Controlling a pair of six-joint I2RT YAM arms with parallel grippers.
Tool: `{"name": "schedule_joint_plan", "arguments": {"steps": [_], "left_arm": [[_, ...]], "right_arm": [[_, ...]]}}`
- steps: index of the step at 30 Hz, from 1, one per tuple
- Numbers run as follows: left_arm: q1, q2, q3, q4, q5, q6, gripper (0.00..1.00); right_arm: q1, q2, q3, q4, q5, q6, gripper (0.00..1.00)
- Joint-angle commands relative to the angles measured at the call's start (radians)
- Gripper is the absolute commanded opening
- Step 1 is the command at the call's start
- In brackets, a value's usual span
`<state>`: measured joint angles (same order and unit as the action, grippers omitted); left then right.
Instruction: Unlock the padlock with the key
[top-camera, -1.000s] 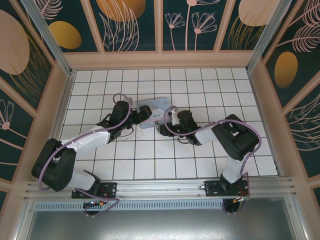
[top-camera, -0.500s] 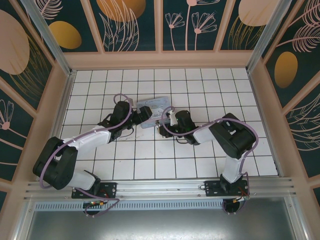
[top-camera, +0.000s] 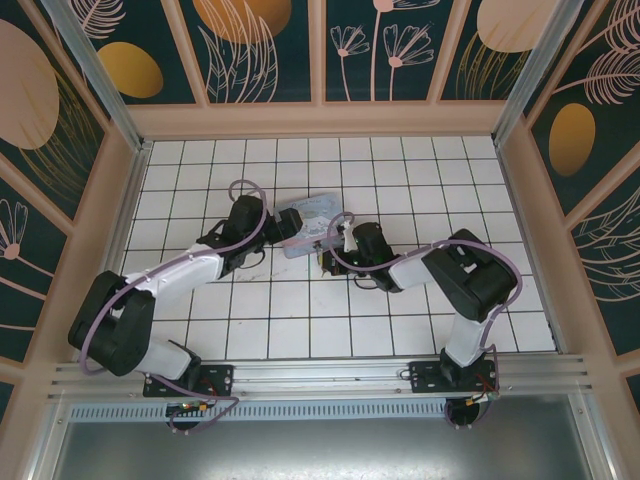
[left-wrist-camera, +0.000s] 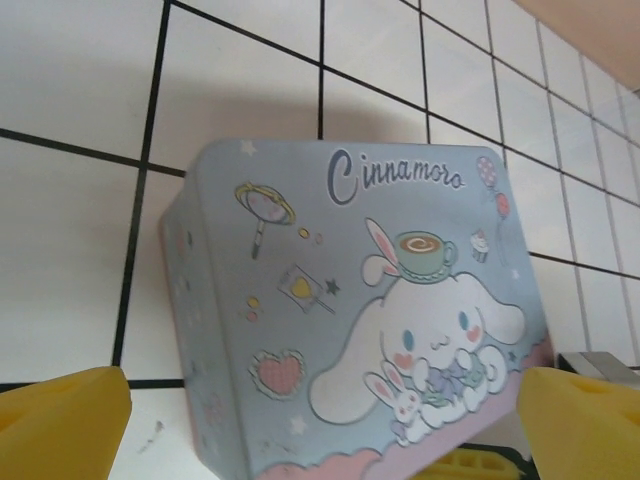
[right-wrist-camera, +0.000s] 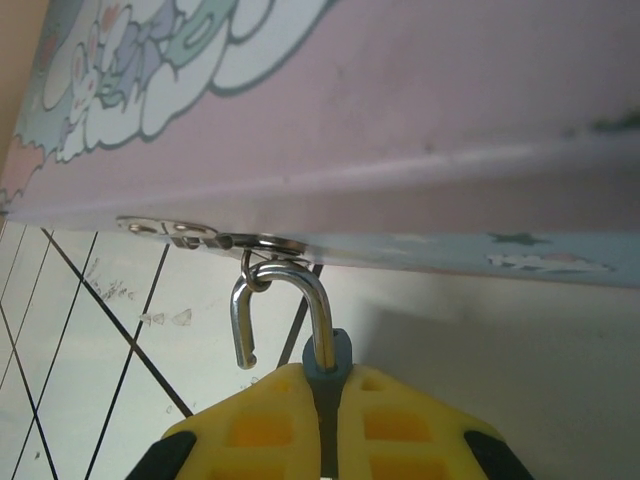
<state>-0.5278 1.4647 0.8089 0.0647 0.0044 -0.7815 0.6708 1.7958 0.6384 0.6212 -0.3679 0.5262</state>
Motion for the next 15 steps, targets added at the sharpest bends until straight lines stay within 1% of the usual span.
{"name": "schedule_joint_plan", "arguments": {"steps": [1, 7, 15], "left_arm": [[0.010, 0.046, 0.039, -0.079, -0.068, 0.076, 0.99], [0.004, 0.102, 0.057, -0.103, -0.109, 0.103, 0.99], [-0.022, 0.120, 0.046, -0.119, -0.144, 0.115, 0.98]], "right_arm": [[0.021, -0.028, -0.007, -0.028, 0.061, 0.075, 0.00], [0.065, -0.018, 0.021, -0.089, 0.140, 0.146, 0.00], [0.100, -0.028, 0.008, -0.090, 0.211, 0.296, 0.00]]}}
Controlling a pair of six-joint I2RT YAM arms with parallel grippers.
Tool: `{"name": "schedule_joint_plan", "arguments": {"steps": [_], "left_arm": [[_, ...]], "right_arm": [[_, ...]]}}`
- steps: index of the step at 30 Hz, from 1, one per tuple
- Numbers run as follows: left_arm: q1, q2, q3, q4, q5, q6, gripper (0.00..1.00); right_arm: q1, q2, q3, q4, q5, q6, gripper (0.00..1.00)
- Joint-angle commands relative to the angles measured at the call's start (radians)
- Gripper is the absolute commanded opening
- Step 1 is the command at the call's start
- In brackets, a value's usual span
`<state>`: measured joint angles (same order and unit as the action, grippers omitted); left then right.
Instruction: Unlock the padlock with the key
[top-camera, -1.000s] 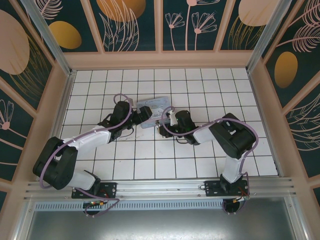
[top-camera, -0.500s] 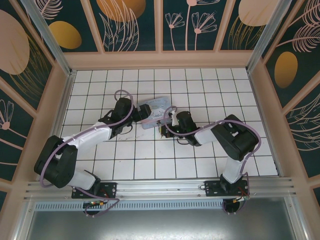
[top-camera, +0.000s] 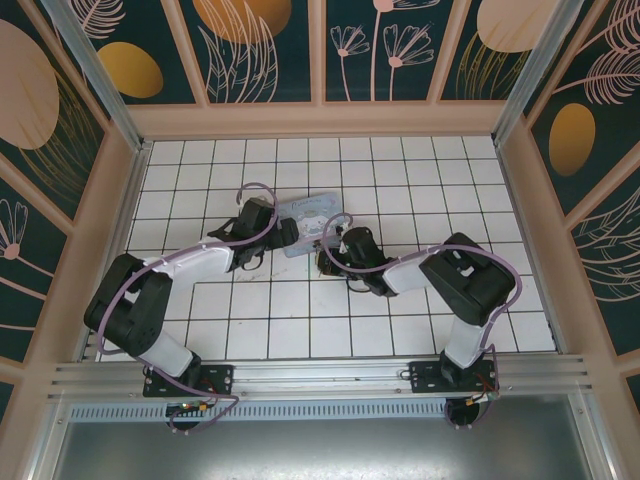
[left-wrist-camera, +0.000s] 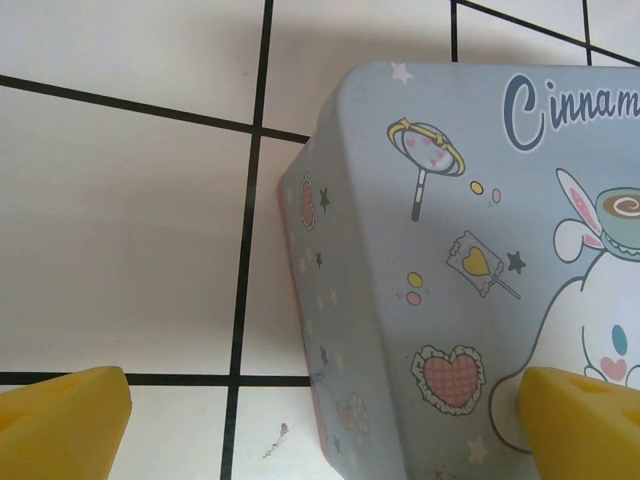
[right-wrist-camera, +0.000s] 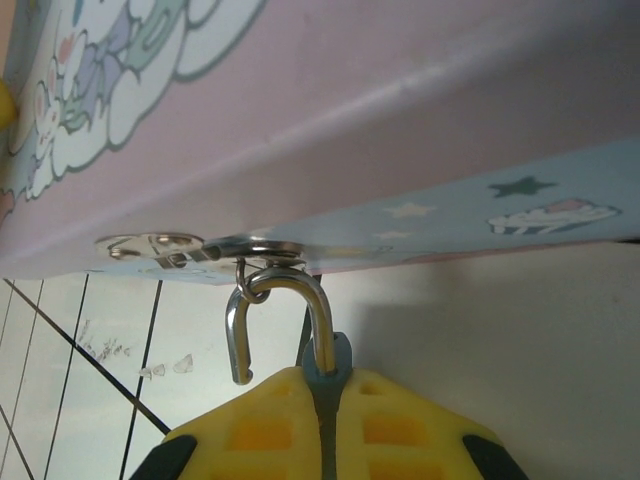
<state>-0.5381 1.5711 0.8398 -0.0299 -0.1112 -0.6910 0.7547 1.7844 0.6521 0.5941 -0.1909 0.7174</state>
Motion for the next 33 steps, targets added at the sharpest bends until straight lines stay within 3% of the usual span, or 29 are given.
{"name": "schedule_joint_plan", "arguments": {"steps": [1, 17, 33], "left_arm": [[-0.013, 0.015, 0.010, -0.022, -0.028, 0.023, 0.98], [-0.055, 0.058, -0.054, 0.027, -0.027, -0.021, 0.99], [-0.056, 0.118, -0.090, 0.046, -0.024, -0.040, 0.97]], "right_arm": [[0.019, -0.021, -0.008, -0.064, 0.042, 0.125, 0.00], [0.086, -0.020, 0.002, -0.074, 0.173, 0.528, 0.00], [0.012, -0.030, 0.030, -0.088, 0.235, 0.506, 0.00]]}}
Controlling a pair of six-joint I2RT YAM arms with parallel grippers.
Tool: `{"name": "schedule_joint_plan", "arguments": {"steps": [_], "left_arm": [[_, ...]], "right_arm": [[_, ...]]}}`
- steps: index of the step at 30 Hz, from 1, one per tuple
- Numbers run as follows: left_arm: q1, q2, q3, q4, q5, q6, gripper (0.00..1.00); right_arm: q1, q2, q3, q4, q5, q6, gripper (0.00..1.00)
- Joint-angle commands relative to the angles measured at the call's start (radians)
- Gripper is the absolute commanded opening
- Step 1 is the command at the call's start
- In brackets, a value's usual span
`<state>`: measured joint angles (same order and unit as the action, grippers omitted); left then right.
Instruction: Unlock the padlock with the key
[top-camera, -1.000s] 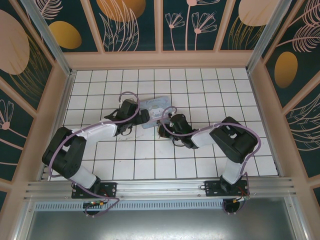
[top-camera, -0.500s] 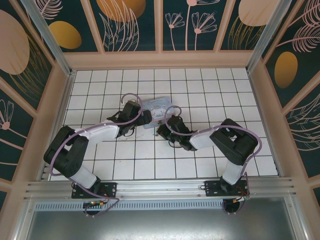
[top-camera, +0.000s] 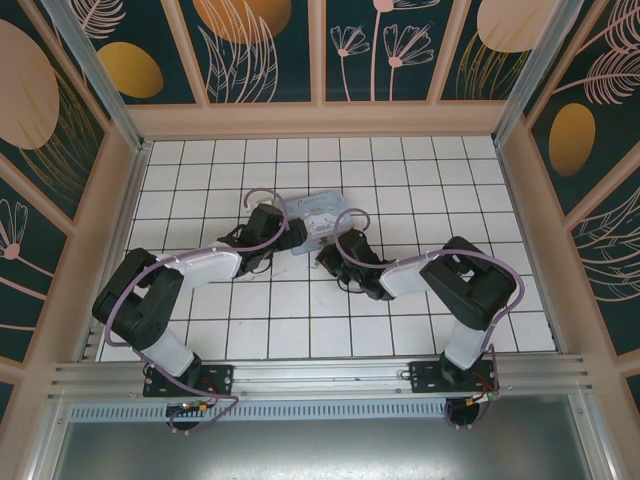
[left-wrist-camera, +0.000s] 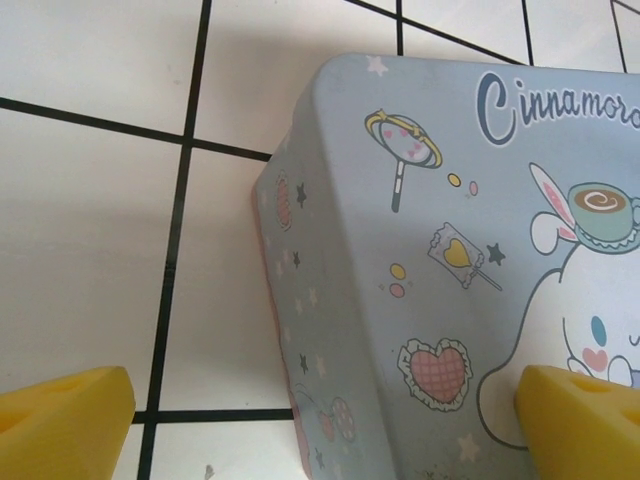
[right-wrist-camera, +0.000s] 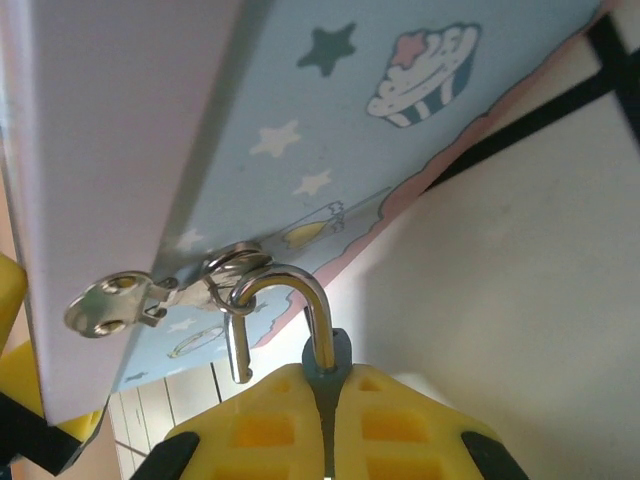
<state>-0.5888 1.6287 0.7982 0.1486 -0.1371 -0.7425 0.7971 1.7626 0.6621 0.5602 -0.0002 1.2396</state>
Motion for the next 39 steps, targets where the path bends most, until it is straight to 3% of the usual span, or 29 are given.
{"name": "schedule_joint_plan", "arguments": {"steps": [1, 9, 12, 18, 25, 39], "left_arm": [[-0.005, 0.066, -0.048, -0.131, 0.005, 0.012, 0.96], [-0.007, 0.115, -0.055, -0.108, 0.023, 0.012, 0.94], [-0.012, 0.130, -0.053, -0.104, 0.030, 0.012, 0.94], [-0.016, 0.146, -0.048, -0.100, 0.037, 0.010, 0.93], [-0.015, 0.149, -0.046, -0.098, 0.041, 0.012, 0.92], [-0.014, 0.161, -0.048, -0.095, 0.047, 0.016, 0.92]], "right_arm": [[-0.041, -0.012, 0.020, -0.061, 0.046, -0.033, 0.00], [-0.127, -0.039, 0.022, -0.057, 0.020, -0.169, 0.00], [-0.154, -0.026, 0.038, -0.024, -0.053, -0.238, 0.00], [-0.186, 0.003, 0.108, -0.134, -0.083, -0.366, 0.00], [-0.210, 0.052, 0.170, -0.273, -0.035, -0.497, 0.00], [-0.244, 0.085, 0.082, -0.019, -0.132, -0.461, 0.00]]}}
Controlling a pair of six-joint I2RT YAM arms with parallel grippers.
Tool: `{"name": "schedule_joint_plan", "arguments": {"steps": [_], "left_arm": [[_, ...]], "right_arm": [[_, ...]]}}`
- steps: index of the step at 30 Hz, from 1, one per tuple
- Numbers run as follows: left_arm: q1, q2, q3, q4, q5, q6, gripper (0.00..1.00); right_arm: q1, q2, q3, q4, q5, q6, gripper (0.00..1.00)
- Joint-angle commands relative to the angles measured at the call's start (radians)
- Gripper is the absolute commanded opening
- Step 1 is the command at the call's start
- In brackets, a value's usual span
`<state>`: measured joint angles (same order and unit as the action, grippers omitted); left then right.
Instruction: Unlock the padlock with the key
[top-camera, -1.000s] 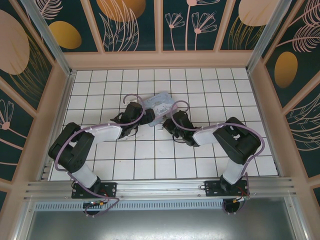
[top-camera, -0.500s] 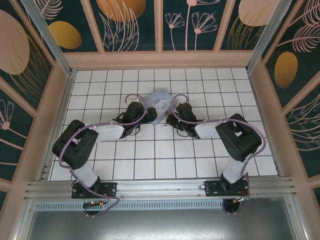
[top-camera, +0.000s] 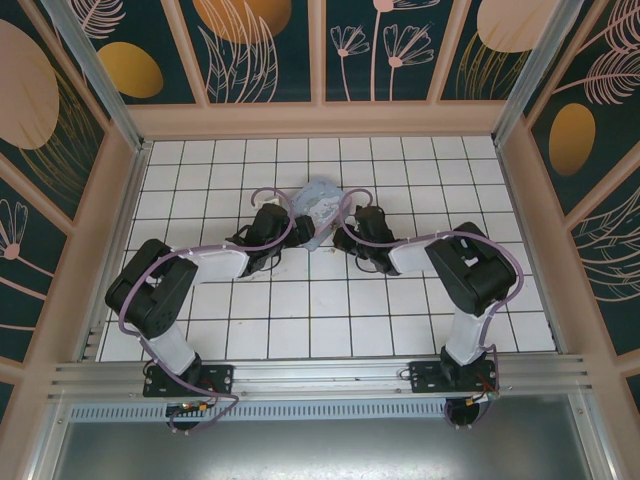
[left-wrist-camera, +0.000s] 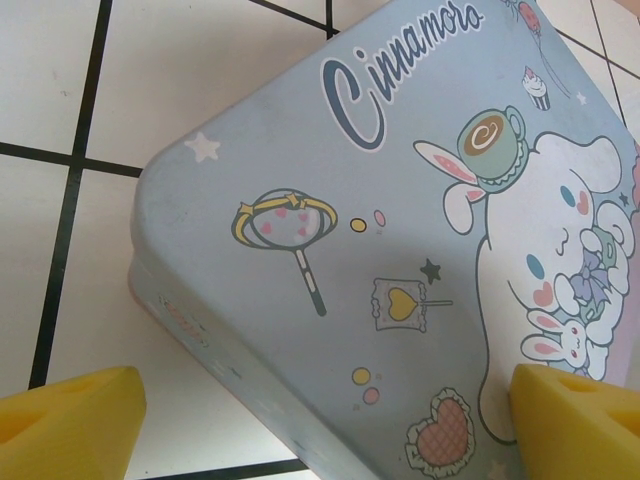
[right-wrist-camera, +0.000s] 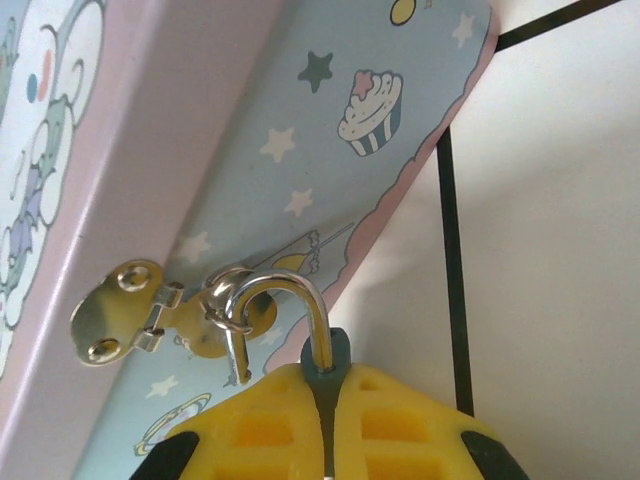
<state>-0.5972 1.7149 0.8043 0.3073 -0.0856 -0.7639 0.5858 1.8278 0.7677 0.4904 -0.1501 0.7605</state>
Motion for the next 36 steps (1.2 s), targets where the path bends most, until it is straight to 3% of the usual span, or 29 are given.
{"name": "schedule_joint_plan", "arguments": {"steps": [1, 7, 13, 19, 28, 36], "left_arm": [[-0.007, 0.078, -0.053, -0.254, -0.004, 0.039, 0.92], [-0.007, 0.092, -0.048, -0.254, 0.003, 0.040, 0.91], [-0.006, 0.107, -0.043, -0.252, 0.011, 0.044, 0.89], [-0.007, 0.111, -0.040, -0.255, 0.010, 0.040, 0.89], [-0.006, 0.073, -0.030, -0.260, 0.023, 0.047, 0.94], [-0.007, -0.063, 0.026, -0.291, 0.069, 0.067, 0.99]], "right_arm": [[-0.064, 0.017, -0.023, 0.057, 0.008, 0.015, 0.00], [-0.127, 0.031, 0.048, 0.024, -0.075, -0.055, 0.00], [-0.201, 0.110, 0.185, -0.051, -0.242, -0.119, 0.00], [-0.207, 0.153, 0.234, -0.061, -0.263, -0.109, 0.00], [-0.235, 0.048, 0.105, -0.009, -0.254, -0.046, 0.00], [-0.158, -0.137, -0.063, -0.010, -0.253, -0.001, 0.00]]}}
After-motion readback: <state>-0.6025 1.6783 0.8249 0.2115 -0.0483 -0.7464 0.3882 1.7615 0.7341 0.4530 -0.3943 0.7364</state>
